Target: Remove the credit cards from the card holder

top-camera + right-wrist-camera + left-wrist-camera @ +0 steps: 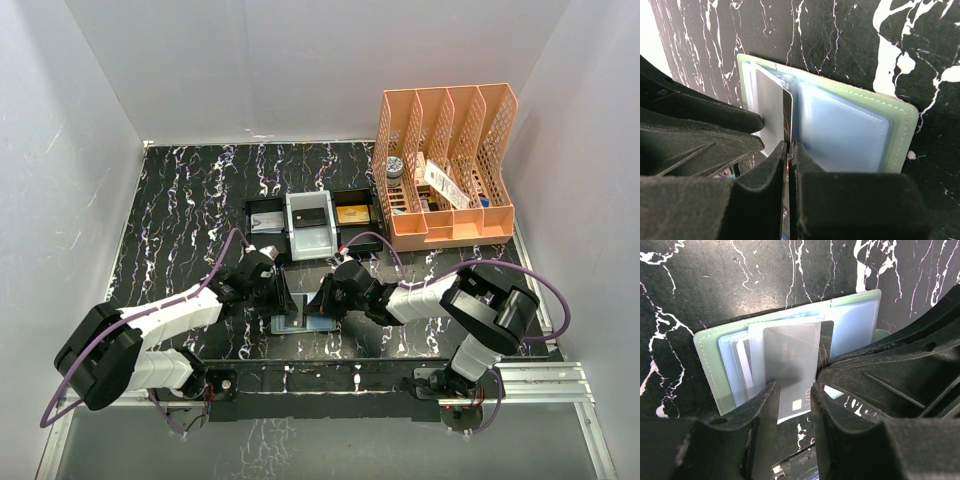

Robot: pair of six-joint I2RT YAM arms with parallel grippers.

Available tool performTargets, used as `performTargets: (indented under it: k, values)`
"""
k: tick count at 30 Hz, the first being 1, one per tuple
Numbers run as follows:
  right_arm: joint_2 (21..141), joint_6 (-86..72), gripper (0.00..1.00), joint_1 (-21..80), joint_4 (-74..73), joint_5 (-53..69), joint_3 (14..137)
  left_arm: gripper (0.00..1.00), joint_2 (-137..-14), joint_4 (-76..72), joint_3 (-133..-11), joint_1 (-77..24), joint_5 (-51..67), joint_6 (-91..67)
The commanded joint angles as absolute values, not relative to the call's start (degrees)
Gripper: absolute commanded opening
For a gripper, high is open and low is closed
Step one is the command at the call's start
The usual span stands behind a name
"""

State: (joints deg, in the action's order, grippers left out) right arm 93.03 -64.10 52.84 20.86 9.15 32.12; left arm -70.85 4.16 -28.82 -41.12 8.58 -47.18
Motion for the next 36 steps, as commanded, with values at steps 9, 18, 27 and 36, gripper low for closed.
performTargets:
  k: [9,18,27,36]
  values:
    - [90.8,-62.4,0.0,51.9,19.8,8.7,31.8,0.28,-68.2,7.8,-27.3,-41.6,3.0,-47.7]
    - [89.7,-61.7,0.0,50.9,19.3,9.5,31.4,0.25,-70.1,7.3,-28.5,-41.7,3.8,-47.3]
    - [90.9,-60.0,0.08,49.7,24.7,15.5,30.8,0.24,-71.1,3.5,-26.9,-41.6,8.3,-44.4]
    - [95.3,-63.8,0.14,49.6,32.8,18.4,30.9,0.18,-73.0,3.7,-26.8,-41.7,8.5,-44.4]
